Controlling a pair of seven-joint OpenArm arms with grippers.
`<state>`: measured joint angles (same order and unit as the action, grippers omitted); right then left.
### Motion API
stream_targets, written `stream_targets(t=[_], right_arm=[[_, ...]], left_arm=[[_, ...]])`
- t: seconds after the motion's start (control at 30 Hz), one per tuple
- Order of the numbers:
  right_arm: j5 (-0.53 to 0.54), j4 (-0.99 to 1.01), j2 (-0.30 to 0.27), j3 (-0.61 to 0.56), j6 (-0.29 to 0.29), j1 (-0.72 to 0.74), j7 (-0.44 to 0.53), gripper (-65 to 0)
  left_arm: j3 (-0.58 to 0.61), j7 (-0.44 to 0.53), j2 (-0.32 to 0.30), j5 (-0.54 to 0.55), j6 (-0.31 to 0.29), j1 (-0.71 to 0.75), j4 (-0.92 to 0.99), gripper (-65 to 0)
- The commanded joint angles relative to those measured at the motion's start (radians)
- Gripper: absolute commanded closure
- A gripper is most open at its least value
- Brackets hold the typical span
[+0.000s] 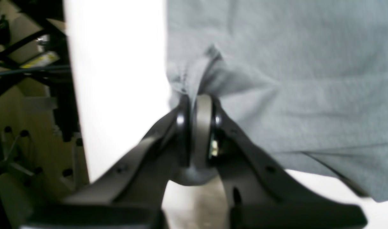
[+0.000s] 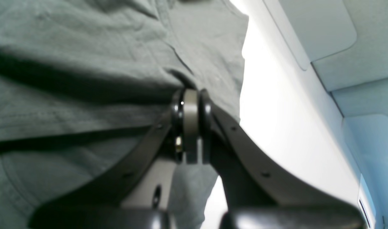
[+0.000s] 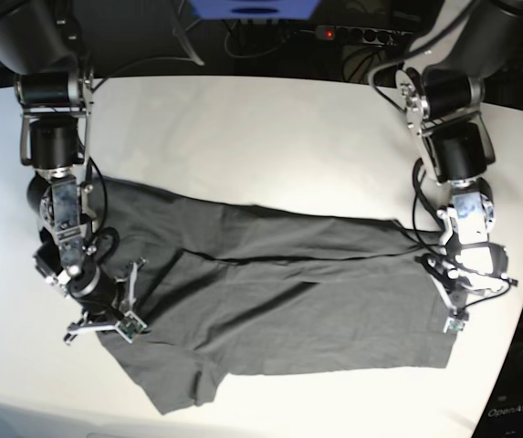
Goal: Fold the T-shirt properly
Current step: 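Drag the folded edge further across the shirt with both grippers, then open the left gripper to release the hem and raise it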
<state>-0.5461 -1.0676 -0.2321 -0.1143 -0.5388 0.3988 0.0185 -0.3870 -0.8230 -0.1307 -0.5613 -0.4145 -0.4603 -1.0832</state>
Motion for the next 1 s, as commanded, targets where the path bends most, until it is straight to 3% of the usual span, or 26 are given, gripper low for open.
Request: stream_targets(t=[0.0,0.63,0.7,0.87,0.97], right_arm=[[0.011,-0.001,-0.01,0.006,0.016,0.03,0.021,-0.3],[0.011,0.023,-0.01,0.008,0.018,0.01,0.061,-0.3],[0.011,0.023,-0.01,0.008,0.018,0.01,0.061,-0.3],[0.011,0.023,-0.01,0.008,0.018,0.01,0.061,-0.3],[0.011,0.023,-0.01,0.008,0.018,0.009,0.061,-0.3]], left_arm=[[0.003,0.024,-0.017,-0.006,0.009,-0.036,-0.019,-2.4],[0.049,0.046,-0.025,-0.001,0.007,-0.041,-0.022,-2.7],[0.05,0.046,-0.019,-0.001,0.007,-0.041,-0.03,-5.6],[0.043,0.047,-0.022,0.002,0.012,-0.042,-0.035,-19.9],[0.033,0.047,-0.022,0.004,0.004,-0.039,-0.065,-21.8]])
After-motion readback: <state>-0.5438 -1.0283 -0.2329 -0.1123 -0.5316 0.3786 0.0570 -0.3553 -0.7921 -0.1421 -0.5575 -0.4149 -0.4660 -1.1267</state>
